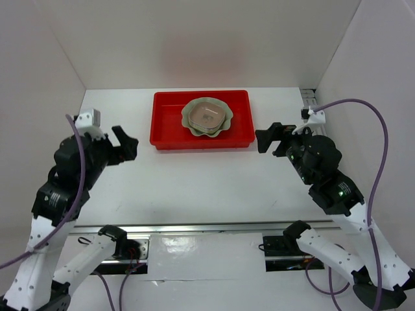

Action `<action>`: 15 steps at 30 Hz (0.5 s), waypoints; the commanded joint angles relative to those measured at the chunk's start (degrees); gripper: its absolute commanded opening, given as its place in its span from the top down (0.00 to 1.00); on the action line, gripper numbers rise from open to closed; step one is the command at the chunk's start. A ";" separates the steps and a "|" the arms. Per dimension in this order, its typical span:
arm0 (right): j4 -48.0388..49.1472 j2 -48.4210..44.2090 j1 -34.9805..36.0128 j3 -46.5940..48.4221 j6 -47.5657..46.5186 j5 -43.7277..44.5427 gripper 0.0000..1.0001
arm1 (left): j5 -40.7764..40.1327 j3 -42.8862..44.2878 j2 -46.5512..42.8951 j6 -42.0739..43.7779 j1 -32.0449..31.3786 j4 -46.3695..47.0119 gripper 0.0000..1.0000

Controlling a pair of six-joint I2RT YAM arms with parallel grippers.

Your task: Place the plates into the plastic bin on the countertop

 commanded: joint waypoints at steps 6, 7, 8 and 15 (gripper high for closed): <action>-2.76 -5.25 -0.24 -2.73 -1.68 1.83 0.00 | 0.73 -7.50 -12.87 -1.55 -0.08 -12.47 0.00; -2.24 -6.47 -0.24 -3.34 -1.68 1.83 0.00 | 1.26 -7.50 -12.87 -1.55 -0.08 -13.78 0.00; -2.24 -7.09 -0.24 -4.13 -1.68 1.83 0.00 | 1.27 -7.50 -13.39 -1.55 -0.08 -13.80 0.00; -2.24 -9.47 0.29 -5.20 -1.68 4.29 0.00 | 1.27 -7.50 -12.79 -1.55 -0.08 -14.50 0.00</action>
